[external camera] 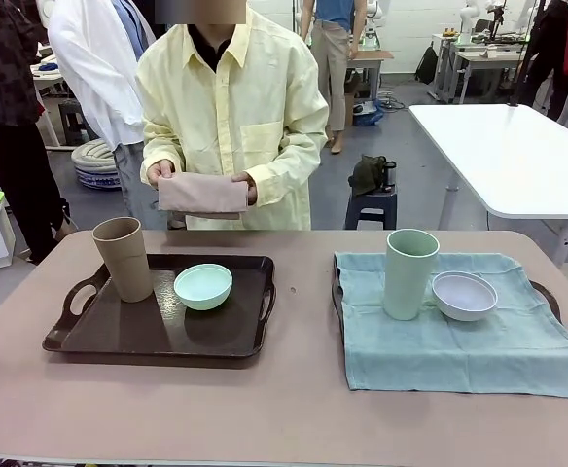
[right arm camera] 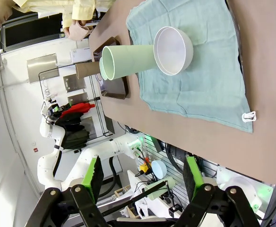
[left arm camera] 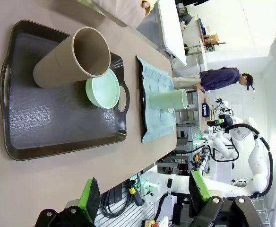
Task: Set up a tray with a mat and arrange the tableware.
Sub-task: Pick up the Picnic Bowl and Reusable plastic cup from the Handle tray in front of the human's position and hold them in the air.
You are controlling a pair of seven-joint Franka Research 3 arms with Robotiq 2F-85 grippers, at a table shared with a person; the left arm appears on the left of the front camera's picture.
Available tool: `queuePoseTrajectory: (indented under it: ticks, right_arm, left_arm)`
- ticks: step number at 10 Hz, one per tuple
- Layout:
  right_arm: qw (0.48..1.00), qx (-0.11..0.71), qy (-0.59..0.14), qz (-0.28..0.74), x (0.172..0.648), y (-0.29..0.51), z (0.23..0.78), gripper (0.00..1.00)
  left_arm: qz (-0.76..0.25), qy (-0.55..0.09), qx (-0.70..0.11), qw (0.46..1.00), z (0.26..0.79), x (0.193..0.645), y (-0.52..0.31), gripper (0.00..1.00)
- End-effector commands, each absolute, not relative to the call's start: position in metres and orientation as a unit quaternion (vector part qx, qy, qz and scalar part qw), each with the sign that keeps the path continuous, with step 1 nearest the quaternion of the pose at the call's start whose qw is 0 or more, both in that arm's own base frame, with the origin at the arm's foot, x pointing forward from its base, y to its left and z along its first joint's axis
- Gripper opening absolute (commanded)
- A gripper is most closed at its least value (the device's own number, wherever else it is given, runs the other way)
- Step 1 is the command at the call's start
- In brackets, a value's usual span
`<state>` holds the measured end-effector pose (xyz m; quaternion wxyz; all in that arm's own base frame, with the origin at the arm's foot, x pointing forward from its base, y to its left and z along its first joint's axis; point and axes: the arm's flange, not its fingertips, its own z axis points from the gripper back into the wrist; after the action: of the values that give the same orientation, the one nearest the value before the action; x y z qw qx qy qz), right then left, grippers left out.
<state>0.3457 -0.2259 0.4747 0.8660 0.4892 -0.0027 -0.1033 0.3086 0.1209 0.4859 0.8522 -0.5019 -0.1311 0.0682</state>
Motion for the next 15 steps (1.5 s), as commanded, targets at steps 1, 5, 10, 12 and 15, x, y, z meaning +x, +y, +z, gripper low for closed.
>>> queuePoseTrajectory:
  ticks: [1, 5, 10, 12, 15]
  right_arm:
    - [0.864, 0.493, 0.000, -0.104, 0.345, -0.226, 0.474, 0.89]
    - [0.886, 0.455, 0.001, -0.087, 0.358, -0.215, 0.501, 0.89]
    - [0.953, 0.295, -0.022, -0.072, 0.448, -0.076, 0.640, 0.89]
    - [0.972, 0.224, -0.007, -0.066, 0.500, 0.005, 0.645, 0.89]
    - [0.988, 0.135, 0.032, -0.074, 0.568, 0.095, 0.576, 0.89]
  left_arm:
    - [0.074, -0.136, -0.505, 0.849, 0.484, 0.309, 0.122, 1.00]
    - [0.053, -0.153, -0.472, 0.866, 0.501, 0.315, 0.121, 1.00]
    - [-0.131, -0.223, -0.280, 0.924, 0.611, 0.333, 0.103, 1.00]
    - [-0.234, -0.216, -0.216, 0.923, 0.644, 0.332, 0.082, 1.00]
    - [-0.331, -0.178, -0.112, 0.920, 0.658, 0.332, 0.041, 1.00]
